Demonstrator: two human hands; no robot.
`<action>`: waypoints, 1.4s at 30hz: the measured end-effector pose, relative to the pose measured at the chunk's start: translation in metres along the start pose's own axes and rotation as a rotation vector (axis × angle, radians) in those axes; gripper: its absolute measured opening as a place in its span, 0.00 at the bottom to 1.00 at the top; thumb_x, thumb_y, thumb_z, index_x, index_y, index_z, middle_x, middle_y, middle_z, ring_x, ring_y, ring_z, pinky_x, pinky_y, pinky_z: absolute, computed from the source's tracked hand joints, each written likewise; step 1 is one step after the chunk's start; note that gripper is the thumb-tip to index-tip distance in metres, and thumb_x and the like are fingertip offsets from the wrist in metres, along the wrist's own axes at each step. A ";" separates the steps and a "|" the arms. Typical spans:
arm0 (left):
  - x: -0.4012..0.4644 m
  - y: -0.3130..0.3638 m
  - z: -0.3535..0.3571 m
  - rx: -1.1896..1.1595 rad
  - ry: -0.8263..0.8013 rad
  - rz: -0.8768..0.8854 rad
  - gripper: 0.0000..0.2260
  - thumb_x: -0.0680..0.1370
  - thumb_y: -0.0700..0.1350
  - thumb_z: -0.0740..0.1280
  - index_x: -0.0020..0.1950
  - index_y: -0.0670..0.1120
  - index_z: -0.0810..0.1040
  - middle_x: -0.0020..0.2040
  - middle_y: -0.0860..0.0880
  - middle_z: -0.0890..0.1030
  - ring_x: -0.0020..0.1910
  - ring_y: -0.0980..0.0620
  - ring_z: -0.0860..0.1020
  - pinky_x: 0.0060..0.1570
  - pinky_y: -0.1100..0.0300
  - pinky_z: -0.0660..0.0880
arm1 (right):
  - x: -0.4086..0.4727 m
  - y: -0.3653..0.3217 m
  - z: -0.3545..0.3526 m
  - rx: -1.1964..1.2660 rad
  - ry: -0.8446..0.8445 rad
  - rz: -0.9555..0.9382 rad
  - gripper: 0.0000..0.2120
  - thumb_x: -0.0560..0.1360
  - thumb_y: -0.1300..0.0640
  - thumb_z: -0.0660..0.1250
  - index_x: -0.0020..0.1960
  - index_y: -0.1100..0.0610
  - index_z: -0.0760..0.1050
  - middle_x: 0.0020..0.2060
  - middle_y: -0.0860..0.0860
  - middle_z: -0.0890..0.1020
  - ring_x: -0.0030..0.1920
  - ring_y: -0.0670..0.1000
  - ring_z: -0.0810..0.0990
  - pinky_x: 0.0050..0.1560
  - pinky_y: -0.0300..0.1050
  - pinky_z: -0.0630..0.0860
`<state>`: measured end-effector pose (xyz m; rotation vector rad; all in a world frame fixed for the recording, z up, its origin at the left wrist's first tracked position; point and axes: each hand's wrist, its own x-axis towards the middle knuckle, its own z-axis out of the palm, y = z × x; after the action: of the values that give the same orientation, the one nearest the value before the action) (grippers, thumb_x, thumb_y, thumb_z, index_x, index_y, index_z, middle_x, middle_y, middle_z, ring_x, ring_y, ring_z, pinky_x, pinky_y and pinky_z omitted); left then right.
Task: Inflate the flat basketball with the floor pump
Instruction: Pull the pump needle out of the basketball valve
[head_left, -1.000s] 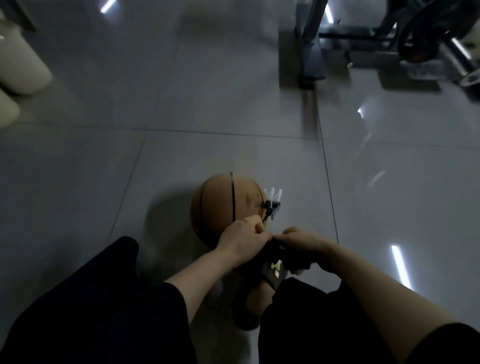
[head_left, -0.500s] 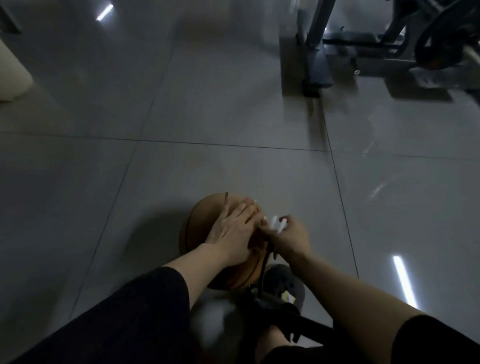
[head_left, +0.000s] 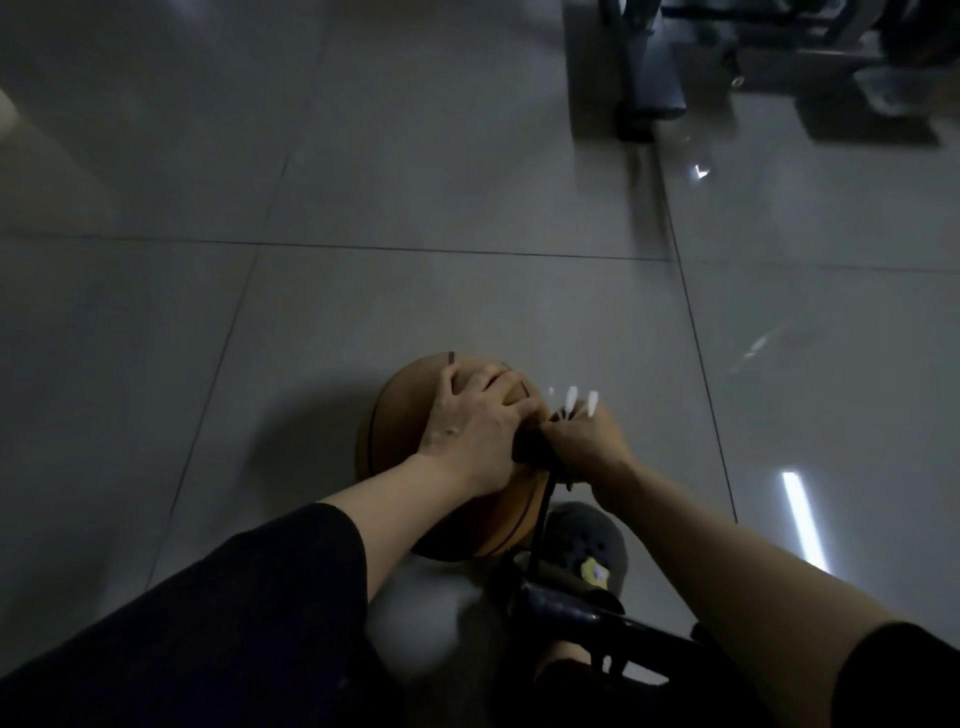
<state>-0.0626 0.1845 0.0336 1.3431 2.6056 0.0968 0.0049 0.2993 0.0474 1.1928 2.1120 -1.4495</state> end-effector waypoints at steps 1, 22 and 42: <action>-0.004 0.003 -0.001 0.020 -0.018 0.002 0.23 0.71 0.57 0.64 0.66 0.61 0.66 0.73 0.51 0.60 0.73 0.49 0.54 0.68 0.40 0.50 | -0.008 -0.002 -0.002 -0.079 -0.020 0.004 0.25 0.78 0.48 0.62 0.72 0.55 0.62 0.65 0.58 0.71 0.50 0.59 0.80 0.45 0.50 0.80; -0.008 0.003 -0.007 0.041 -0.161 -0.063 0.24 0.74 0.54 0.65 0.68 0.64 0.62 0.76 0.52 0.53 0.75 0.48 0.45 0.65 0.28 0.43 | -0.008 0.004 -0.006 -0.076 -0.125 -0.089 0.16 0.74 0.54 0.68 0.54 0.67 0.77 0.47 0.60 0.82 0.41 0.57 0.82 0.40 0.51 0.81; -0.027 0.015 -0.020 -0.008 -0.223 -0.237 0.23 0.79 0.53 0.58 0.74 0.55 0.58 0.77 0.50 0.52 0.75 0.46 0.46 0.67 0.30 0.44 | -0.087 0.005 -0.073 -0.875 0.120 -0.325 0.10 0.78 0.56 0.63 0.52 0.56 0.62 0.53 0.58 0.77 0.50 0.60 0.76 0.42 0.49 0.69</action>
<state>-0.0396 0.1726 0.0596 0.9704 2.5464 -0.0749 0.0750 0.3240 0.1335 0.6145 2.6524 -0.3953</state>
